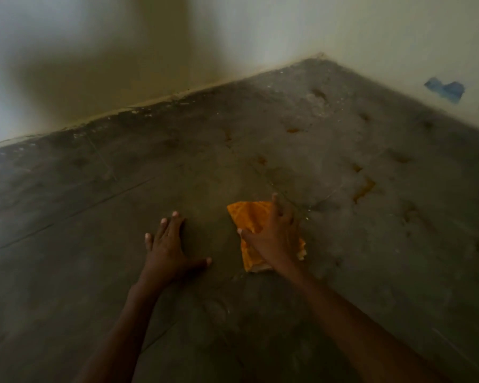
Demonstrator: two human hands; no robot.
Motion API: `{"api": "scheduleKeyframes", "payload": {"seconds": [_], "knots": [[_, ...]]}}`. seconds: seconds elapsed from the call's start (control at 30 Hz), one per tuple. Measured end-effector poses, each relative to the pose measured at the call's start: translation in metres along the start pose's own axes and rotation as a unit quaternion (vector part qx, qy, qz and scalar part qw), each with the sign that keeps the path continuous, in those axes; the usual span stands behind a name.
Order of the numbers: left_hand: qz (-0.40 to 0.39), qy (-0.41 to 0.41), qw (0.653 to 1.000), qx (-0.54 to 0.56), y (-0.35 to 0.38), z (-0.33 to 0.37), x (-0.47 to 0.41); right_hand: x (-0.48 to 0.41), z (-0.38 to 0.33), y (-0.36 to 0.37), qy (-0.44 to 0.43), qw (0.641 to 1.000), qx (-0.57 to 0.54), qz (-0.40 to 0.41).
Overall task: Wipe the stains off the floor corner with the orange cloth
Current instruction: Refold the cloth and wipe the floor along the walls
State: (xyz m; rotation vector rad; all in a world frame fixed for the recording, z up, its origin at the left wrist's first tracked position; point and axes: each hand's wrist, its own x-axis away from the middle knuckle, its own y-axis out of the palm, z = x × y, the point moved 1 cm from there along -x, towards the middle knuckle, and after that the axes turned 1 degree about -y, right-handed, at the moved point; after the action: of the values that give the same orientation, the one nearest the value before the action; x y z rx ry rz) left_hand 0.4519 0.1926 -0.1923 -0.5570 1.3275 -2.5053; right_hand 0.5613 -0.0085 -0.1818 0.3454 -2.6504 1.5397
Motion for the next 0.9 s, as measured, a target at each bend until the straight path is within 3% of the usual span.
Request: {"api": "scheduleKeyframes", "payload": {"seconds": [0.07, 0.1, 0.17, 0.2, 0.27, 0.43, 0.63, 0.7, 0.77, 0.9], "knots": [[0.020, -0.053, 0.996, 0.073, -0.002, 0.019, 0.006, 0.008, -0.011, -0.015, 0.044, 0.996, -0.021, -0.080], [0.015, -0.089, 0.976, 0.197, -0.007, 0.032, 0.013, 0.015, -0.016, -0.030, 0.061, 0.991, -0.035, -0.114], [-0.019, -0.153, 0.882, 0.445, -0.018, 0.065, 0.034, 0.035, -0.026, -0.061, 0.076, 0.982, -0.097, -0.143], [-0.066, -0.177, 0.835, 0.517, -0.030, 0.087, 0.048, 0.050, -0.031, -0.085, 0.086, 0.976, -0.139, -0.146], [-0.132, -0.215, 0.794, 0.553, -0.057, 0.129, 0.072, 0.077, -0.045, -0.133, 0.098, 0.965, -0.191, -0.153], [-0.207, -0.267, 0.799, 0.497, -0.155, 0.217, 0.126, 0.142, -0.087, -0.254, 0.109, 0.953, -0.209, -0.190], [-0.251, -0.217, 0.828, 0.452, -0.314, 0.349, 0.197, 0.213, -0.144, -0.422, 0.153, 0.923, -0.300, -0.186], [-0.262, -0.191, 0.840, 0.435, -0.357, 0.401, 0.215, 0.221, -0.158, -0.491, 0.205, 0.914, -0.323, -0.132], [-0.269, -0.165, 0.854, 0.415, -0.384, 0.451, 0.221, 0.227, -0.165, -0.552, 0.256, 0.875, -0.397, -0.105], [-0.256, -0.162, 0.866, 0.397, -0.389, 0.535, 0.209, 0.197, -0.151, -0.625, 0.318, 0.748, -0.569, -0.125]]}}
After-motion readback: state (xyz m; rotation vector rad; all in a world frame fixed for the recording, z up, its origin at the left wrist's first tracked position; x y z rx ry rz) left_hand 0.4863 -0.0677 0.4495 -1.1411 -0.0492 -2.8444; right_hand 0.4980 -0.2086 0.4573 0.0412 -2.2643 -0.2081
